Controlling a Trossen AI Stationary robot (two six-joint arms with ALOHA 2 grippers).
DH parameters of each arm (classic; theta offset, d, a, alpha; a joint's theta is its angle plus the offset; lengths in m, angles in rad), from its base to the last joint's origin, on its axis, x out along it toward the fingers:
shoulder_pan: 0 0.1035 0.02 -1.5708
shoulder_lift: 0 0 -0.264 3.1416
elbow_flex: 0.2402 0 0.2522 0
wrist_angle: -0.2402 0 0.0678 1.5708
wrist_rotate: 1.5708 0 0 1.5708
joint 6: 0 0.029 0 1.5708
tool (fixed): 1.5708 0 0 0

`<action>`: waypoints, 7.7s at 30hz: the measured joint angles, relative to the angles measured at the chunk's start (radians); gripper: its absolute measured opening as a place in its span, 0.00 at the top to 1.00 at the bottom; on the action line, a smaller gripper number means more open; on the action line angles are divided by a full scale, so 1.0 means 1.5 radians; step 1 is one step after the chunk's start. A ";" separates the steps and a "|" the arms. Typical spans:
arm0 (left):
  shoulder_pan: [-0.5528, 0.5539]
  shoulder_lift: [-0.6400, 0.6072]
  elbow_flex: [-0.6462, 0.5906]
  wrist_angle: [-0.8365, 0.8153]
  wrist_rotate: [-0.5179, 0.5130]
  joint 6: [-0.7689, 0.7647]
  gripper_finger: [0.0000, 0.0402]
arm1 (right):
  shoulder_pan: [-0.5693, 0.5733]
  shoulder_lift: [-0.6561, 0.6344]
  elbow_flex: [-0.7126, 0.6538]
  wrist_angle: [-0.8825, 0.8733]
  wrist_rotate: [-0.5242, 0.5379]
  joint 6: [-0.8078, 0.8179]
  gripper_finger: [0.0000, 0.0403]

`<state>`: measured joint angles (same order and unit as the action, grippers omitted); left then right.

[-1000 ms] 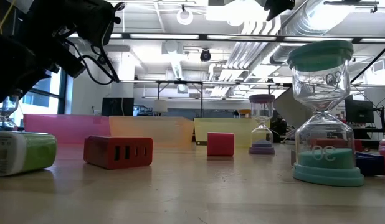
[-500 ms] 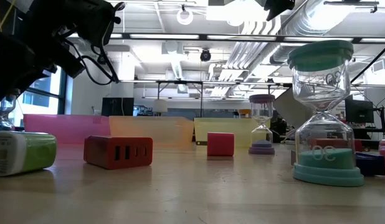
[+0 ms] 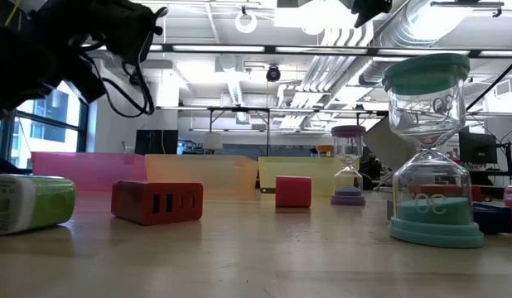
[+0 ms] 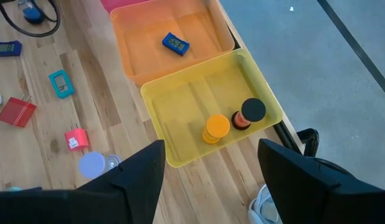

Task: Pick & Place Office items
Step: Put the blue hourglass into the yellow bin

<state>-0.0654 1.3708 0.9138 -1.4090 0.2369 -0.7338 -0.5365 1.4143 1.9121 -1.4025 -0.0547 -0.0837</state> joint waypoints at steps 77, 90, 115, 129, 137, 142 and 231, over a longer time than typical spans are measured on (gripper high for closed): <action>0.095 0.000 0.495 0.771 -0.407 0.499 0.50 | 0.081 -0.004 0.000 0.441 -0.153 -0.125 0.32; 0.095 0.000 0.495 0.779 -0.368 0.446 0.50 | 0.124 0.000 0.000 0.495 -0.106 -0.218 0.30; 0.094 0.000 0.495 0.772 -0.329 0.431 0.50 | 0.168 0.042 0.000 0.504 -0.141 -0.314 0.32; 0.094 -0.001 0.495 0.765 -0.324 0.428 0.50 | 0.168 0.042 0.000 0.498 -0.145 -0.322 0.56; 0.094 0.000 0.495 0.760 -0.327 0.433 0.50 | 0.172 0.042 0.000 0.482 -0.140 -0.331 0.56; 0.094 0.000 0.495 0.759 -0.331 0.434 0.43 | 0.172 0.042 0.000 0.473 -0.129 -0.332 0.56; 0.164 0.026 0.494 0.236 -0.263 0.123 0.25 | 0.144 0.478 0.000 0.021 0.120 0.022 0.55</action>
<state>0.1801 1.4101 1.6554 -1.0546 -0.1581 -0.5487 -0.3198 2.1315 1.9121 -1.3714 0.1247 -0.0512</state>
